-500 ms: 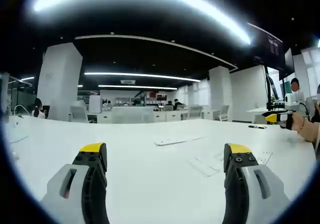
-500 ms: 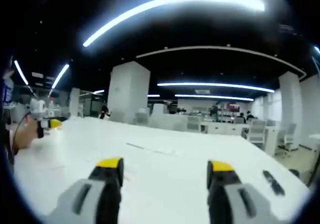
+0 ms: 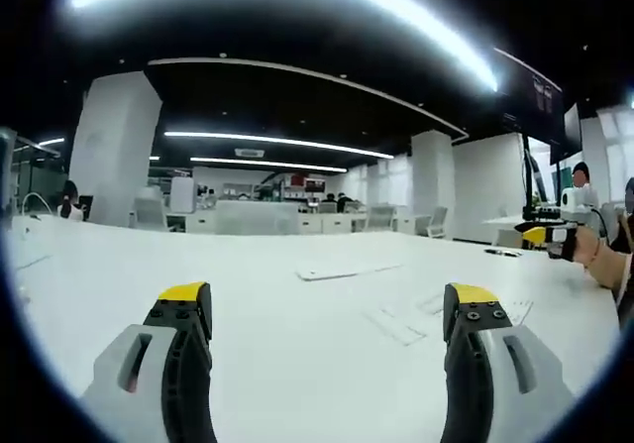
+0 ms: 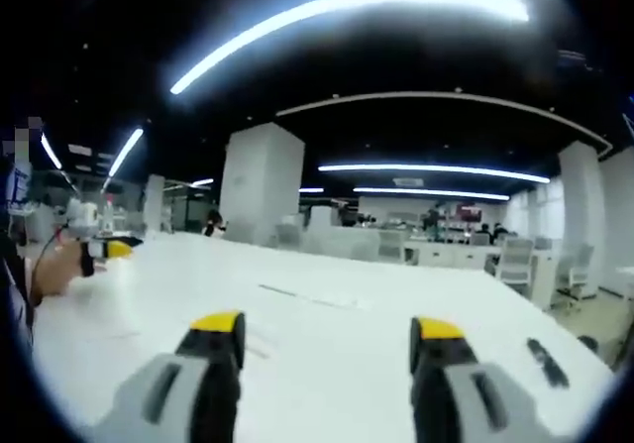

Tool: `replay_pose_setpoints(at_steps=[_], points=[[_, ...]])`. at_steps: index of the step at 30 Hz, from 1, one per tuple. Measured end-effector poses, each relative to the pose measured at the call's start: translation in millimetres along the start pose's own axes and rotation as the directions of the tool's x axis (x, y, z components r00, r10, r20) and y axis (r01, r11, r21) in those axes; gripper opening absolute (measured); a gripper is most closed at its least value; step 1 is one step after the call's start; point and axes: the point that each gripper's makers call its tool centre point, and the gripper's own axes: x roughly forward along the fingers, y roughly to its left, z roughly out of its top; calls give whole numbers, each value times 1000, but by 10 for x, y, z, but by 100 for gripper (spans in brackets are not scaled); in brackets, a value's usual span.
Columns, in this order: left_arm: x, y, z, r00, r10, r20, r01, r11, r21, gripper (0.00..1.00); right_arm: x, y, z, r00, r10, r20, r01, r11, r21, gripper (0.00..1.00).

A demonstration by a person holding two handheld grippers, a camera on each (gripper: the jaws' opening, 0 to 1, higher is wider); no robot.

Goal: Locate the socket holder cover, grip the socket holder cover, clip it into the socket holder slot.

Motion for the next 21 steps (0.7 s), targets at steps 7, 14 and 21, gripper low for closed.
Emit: replay_pose_setpoints(at_steps=[7,14,21], points=[[-20,63,18,1000,31,3,-31,999,18,95,-12,32,24,1000,18,8,-18,1000,25,69],[-7,14,-14,1000,19,-10,-18,1000,21,95,-45,-3,79,1000,9,21,-10,999,33,68],[-1,-32,-35,1000,-1,-18,1,1000,12,95,-32,48,58,1000,24,9,-24,999,25,68]])
